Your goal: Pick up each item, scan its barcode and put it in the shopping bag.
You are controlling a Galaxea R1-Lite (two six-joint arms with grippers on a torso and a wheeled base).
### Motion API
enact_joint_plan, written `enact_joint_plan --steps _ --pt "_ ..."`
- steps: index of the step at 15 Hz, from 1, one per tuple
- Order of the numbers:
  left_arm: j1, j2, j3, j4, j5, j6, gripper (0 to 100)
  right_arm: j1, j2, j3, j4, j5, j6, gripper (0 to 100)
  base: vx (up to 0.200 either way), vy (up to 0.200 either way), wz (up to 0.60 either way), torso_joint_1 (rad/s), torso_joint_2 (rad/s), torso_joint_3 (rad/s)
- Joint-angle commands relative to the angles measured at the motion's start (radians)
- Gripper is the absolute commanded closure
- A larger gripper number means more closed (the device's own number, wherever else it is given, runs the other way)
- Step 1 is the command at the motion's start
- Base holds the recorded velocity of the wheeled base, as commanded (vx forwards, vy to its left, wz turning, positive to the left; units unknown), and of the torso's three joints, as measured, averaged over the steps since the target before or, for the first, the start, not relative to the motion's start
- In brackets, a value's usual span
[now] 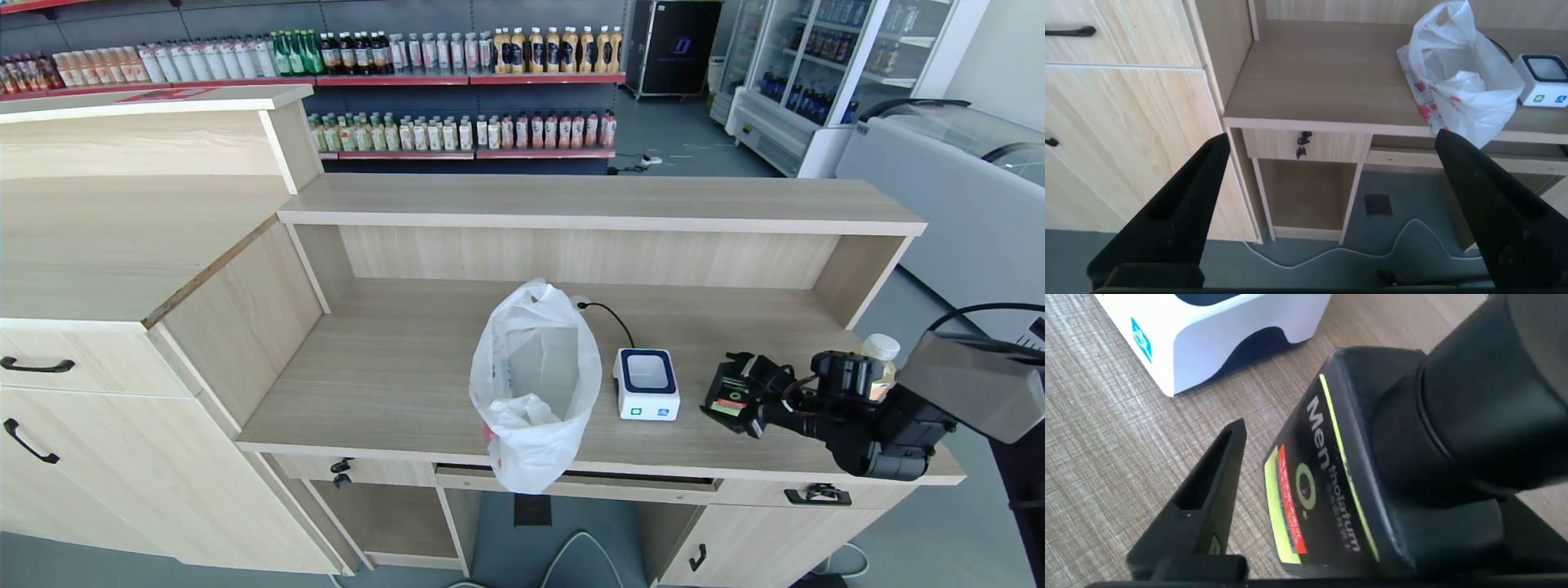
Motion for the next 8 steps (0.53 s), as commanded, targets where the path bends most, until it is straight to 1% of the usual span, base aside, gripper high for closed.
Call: enact_joint_plan --steps 1,5,6,8 --pt "0.0 0.0 0.0 0.0 0.0 -0.001 0 0.005 0.0 0.0 0.0 0.0 -0.001 100 0.0 0.0 0.0 0.0 0.0 0.0" --pt "0.0 0.0 0.0 0.0 0.0 -0.001 0 0.01 -0.075 0.017 -0.013 0.012 -0.001 100 0.0 0.0 0.0 0.0 0.0 0.0" --pt "0.0 0.0 0.0 0.0 0.0 -0.001 0 0.001 -0.106 0.009 -0.007 0.03 0.001 100 0.0 0.0 0.0 0.0 0.0 0.0" --pt "0.0 0.0 0.0 0.0 0.0 -0.001 0 -0.018 -0.182 0.014 -0.001 0.026 0.016 100 0.0 0.0 0.0 0.0 0.0 0.0"
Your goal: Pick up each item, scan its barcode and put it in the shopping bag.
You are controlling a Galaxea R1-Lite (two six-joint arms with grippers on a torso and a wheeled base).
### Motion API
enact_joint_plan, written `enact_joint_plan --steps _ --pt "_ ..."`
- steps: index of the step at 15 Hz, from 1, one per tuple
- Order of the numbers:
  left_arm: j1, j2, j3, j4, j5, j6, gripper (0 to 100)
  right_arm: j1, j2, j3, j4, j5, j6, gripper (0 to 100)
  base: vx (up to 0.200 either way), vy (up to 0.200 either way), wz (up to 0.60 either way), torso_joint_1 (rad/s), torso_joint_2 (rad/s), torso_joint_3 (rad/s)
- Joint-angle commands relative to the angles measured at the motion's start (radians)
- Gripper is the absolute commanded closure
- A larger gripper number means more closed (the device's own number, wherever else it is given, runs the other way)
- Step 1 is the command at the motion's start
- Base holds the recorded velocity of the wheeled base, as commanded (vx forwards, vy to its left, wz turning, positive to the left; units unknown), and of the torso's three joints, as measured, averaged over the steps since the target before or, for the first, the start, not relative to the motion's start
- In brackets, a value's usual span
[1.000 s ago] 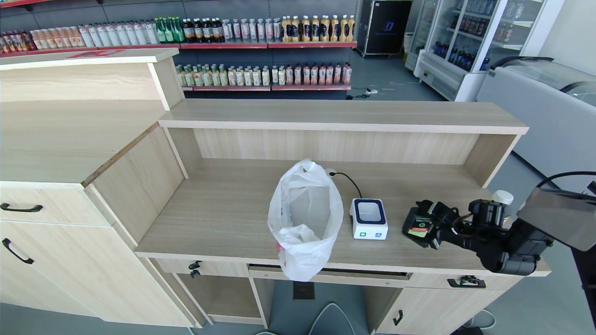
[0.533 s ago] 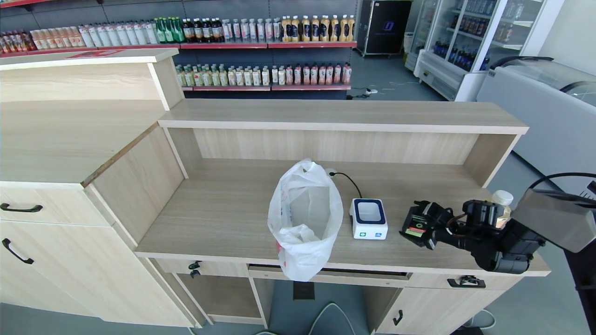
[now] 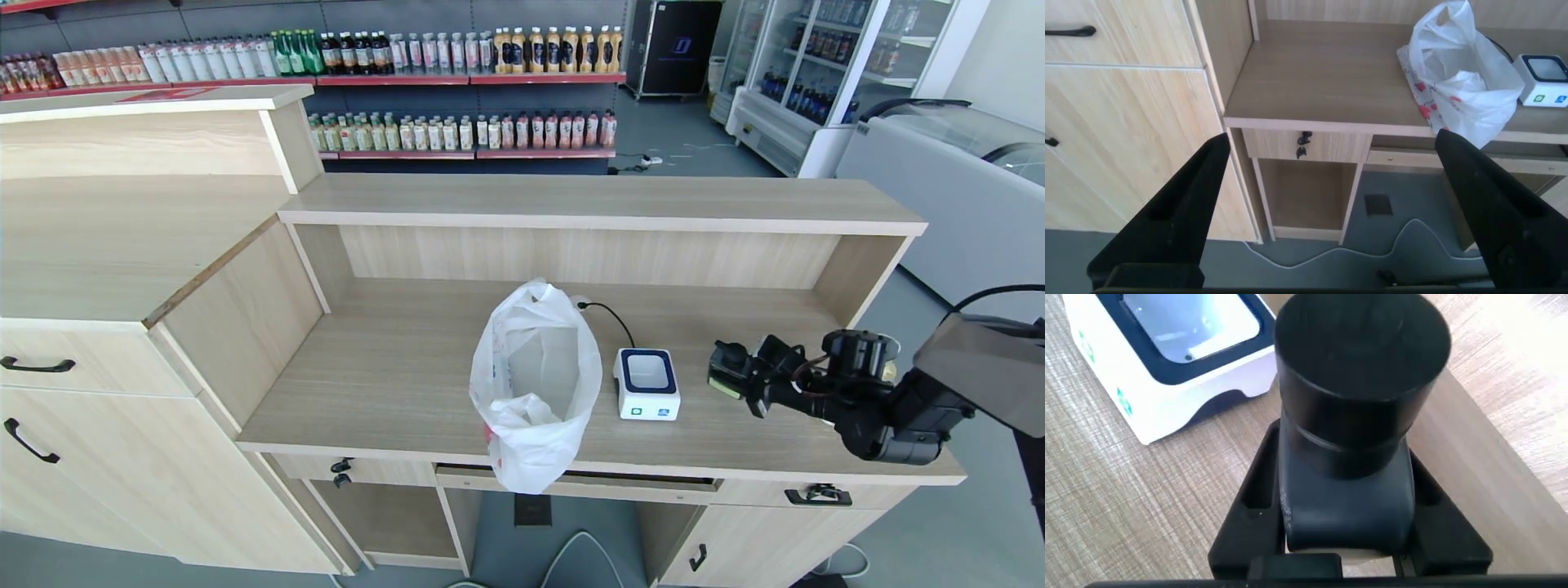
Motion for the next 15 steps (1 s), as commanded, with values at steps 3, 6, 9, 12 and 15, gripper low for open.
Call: enact_joint_plan --steps 3,6,9,12,15 --pt "0.0 0.0 0.0 0.0 0.0 -0.001 0 -0.018 -0.329 0.185 -0.01 -0.013 -0.016 100 0.0 0.0 0.0 0.0 0.0 0.0" --pt "0.0 0.0 0.0 0.0 0.0 -0.001 0 -0.019 -0.651 0.415 -0.019 -0.005 -0.229 100 0.0 0.0 0.0 0.0 0.0 0.0" --pt "0.0 0.0 0.0 0.0 0.0 -0.001 0 -0.007 -0.915 0.625 -0.023 0.018 -0.444 100 0.0 0.0 0.0 0.0 0.0 0.0" --pt "0.0 0.0 0.0 0.0 0.0 -0.001 0 0.111 -1.077 0.685 -0.002 0.033 -0.832 100 0.0 0.0 0.0 0.0 0.0 0.0" --pt "0.0 0.0 0.0 0.0 0.0 -0.001 0 0.357 -1.119 0.677 -0.014 0.03 -1.309 100 0.0 0.0 0.0 0.0 0.0 0.0"
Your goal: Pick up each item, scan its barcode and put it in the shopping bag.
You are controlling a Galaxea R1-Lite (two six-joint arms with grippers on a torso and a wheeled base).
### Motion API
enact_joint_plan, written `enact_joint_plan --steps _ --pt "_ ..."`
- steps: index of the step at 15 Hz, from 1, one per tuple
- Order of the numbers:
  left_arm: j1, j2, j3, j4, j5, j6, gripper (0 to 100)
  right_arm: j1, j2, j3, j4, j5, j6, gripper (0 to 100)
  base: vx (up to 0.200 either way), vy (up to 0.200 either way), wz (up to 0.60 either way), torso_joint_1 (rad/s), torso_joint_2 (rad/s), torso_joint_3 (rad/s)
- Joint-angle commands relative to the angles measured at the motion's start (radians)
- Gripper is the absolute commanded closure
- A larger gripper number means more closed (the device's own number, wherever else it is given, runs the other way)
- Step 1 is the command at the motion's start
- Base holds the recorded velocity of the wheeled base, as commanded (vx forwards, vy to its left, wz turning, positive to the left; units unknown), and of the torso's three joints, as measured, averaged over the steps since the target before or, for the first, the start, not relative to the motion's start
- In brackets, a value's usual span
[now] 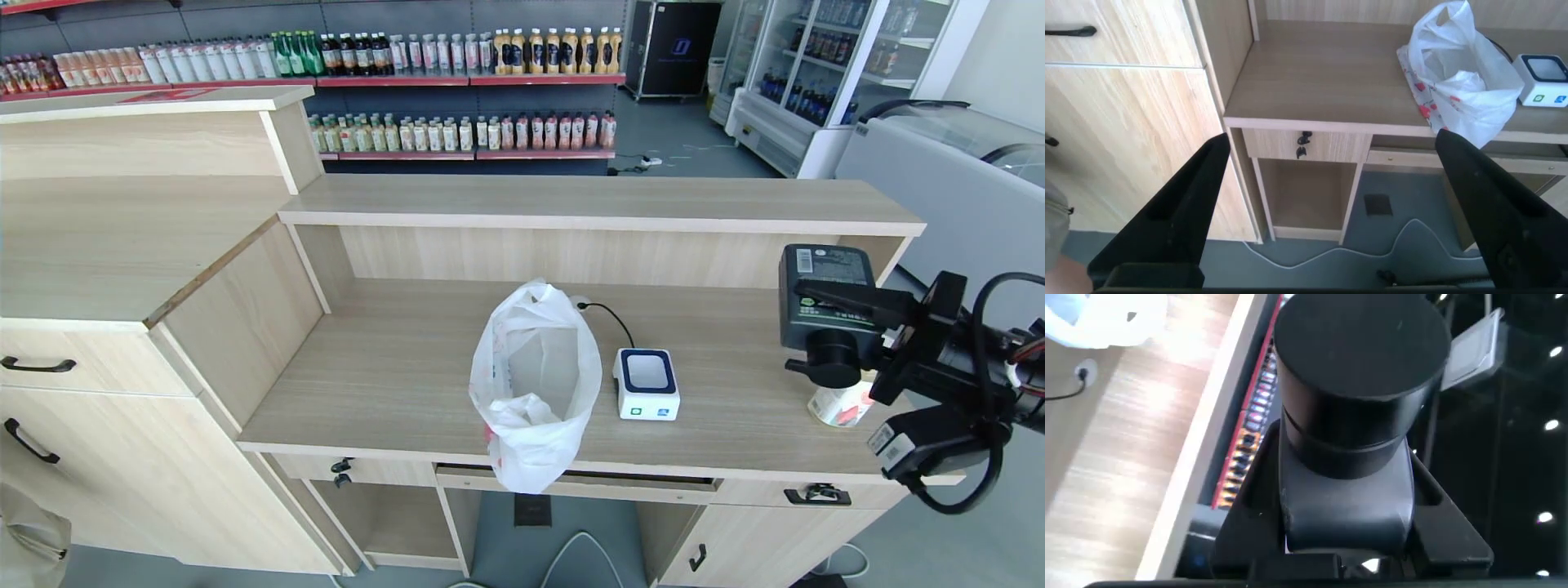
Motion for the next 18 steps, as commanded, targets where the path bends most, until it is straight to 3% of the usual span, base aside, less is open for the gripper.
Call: enact_joint_plan --steps 1,3,5,6,9,13,18 --pt "0.0 0.0 0.0 0.0 0.0 -0.001 0 0.243 -0.101 0.016 -0.007 -0.001 -0.296 100 0.0 0.0 0.0 0.0 0.0 0.0" --pt "0.0 0.0 0.0 0.0 0.0 -0.001 0 0.364 -0.125 0.018 0.004 0.002 -0.476 100 0.0 0.0 0.0 0.0 0.0 0.0" --pt "0.0 0.0 0.0 0.0 0.0 -0.001 0 0.4 -0.148 0.026 0.013 -0.001 -0.537 100 0.0 0.0 0.0 0.0 0.0 0.0" --pt "0.0 0.0 0.0 0.0 0.0 -0.001 0 0.45 -0.191 0.029 0.082 -0.015 -0.669 100 0.0 0.0 0.0 0.0 0.0 0.0" --pt "0.0 0.0 0.0 0.0 0.0 -0.001 0 0.499 -0.247 0.03 0.188 -0.025 -0.773 100 0.0 0.0 0.0 0.0 0.0 0.0" --pt "0.0 0.0 0.0 0.0 0.0 -0.001 0 0.501 -0.309 0.03 0.238 -0.024 -0.819 100 0.0 0.0 0.0 0.0 0.0 0.0" --pt "0.0 0.0 0.0 0.0 0.0 -0.001 0 0.458 -0.337 0.03 0.261 -0.019 -0.738 100 0.0 0.0 0.0 0.0 0.0 0.0"
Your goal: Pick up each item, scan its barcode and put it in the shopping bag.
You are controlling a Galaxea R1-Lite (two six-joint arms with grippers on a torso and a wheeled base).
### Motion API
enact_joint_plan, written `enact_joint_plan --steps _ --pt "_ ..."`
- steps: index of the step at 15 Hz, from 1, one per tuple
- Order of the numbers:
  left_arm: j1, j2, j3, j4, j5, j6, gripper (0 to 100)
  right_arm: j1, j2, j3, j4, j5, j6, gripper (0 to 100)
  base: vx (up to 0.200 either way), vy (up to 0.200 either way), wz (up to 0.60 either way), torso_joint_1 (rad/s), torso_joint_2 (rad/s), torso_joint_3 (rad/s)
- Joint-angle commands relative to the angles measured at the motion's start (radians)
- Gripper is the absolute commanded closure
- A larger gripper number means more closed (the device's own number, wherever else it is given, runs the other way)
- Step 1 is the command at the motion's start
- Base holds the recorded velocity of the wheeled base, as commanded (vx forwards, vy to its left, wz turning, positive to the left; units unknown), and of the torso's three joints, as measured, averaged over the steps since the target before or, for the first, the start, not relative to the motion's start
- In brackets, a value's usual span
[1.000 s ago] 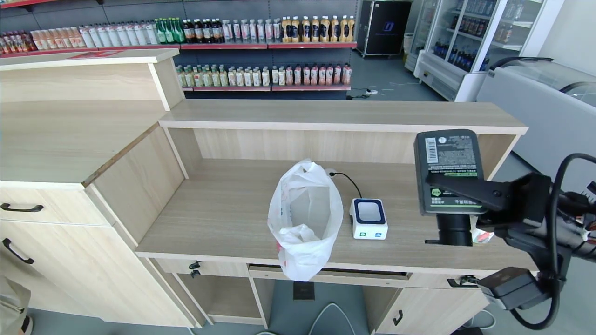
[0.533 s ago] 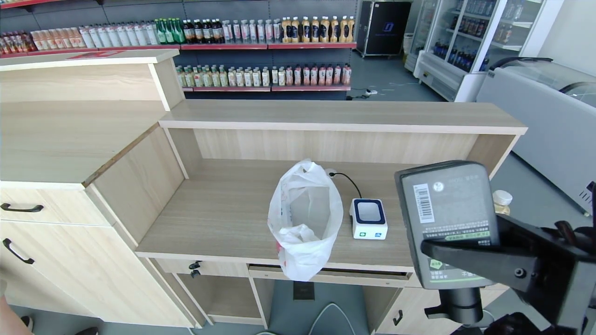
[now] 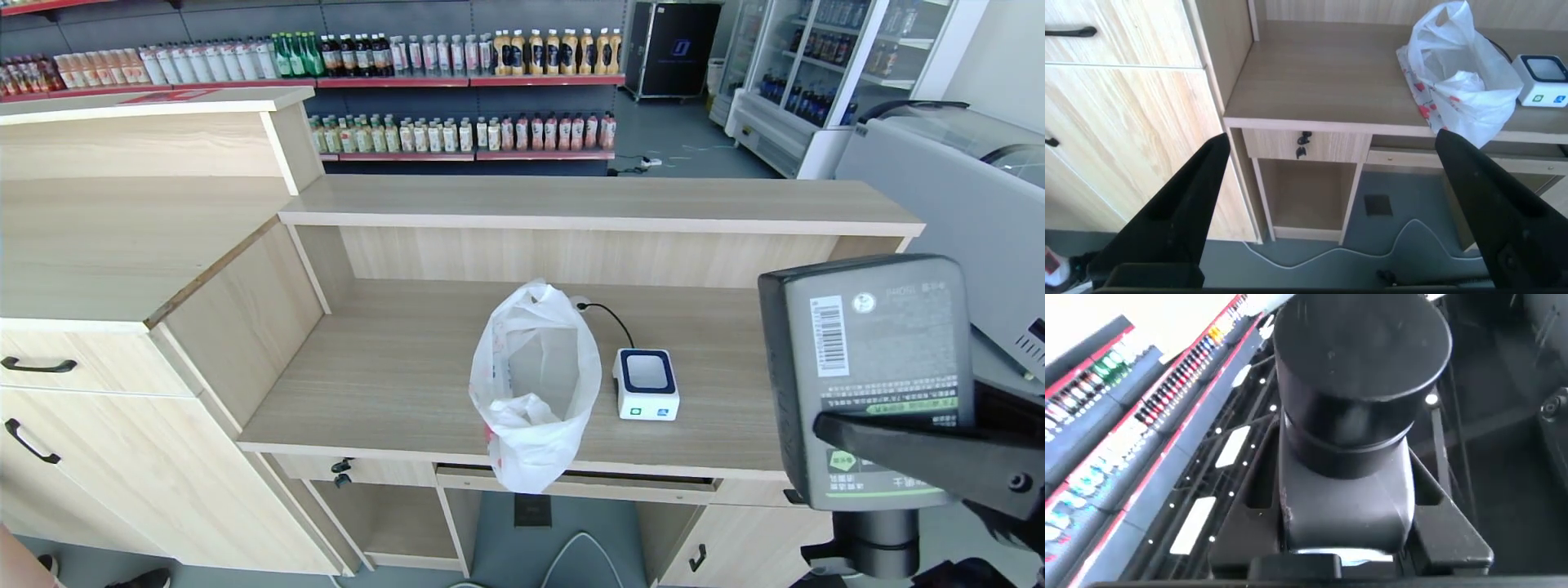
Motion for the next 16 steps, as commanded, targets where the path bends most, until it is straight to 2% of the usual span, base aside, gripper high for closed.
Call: enact_joint_plan --steps 1,3,5,7,16 --pt "0.0 0.0 0.0 0.0 0.0 -0.001 0 -0.009 -0.017 0.001 0.04 0.002 0.024 100 0.0 0.0 0.0 0.0 0.0 0.0" --pt "0.0 0.0 0.0 0.0 0.0 -0.001 0 -0.009 -0.043 0.001 0.137 0.005 0.025 100 0.0 0.0 0.0 0.0 0.0 0.0" --pt "0.0 0.0 0.0 0.0 0.0 -0.001 0 -0.009 -0.063 -0.004 0.203 0.085 0.027 100 0.0 0.0 0.0 0.0 0.0 0.0" --pt "0.0 0.0 0.0 0.0 0.0 -0.001 0 -0.009 -0.079 -0.008 0.206 0.122 0.038 100 0.0 0.0 0.0 0.0 0.0 0.0" --pt "0.0 0.0 0.0 0.0 0.0 -0.001 0 -0.037 -0.115 -0.015 0.206 0.14 0.053 100 0.0 0.0 0.0 0.0 0.0 0.0"
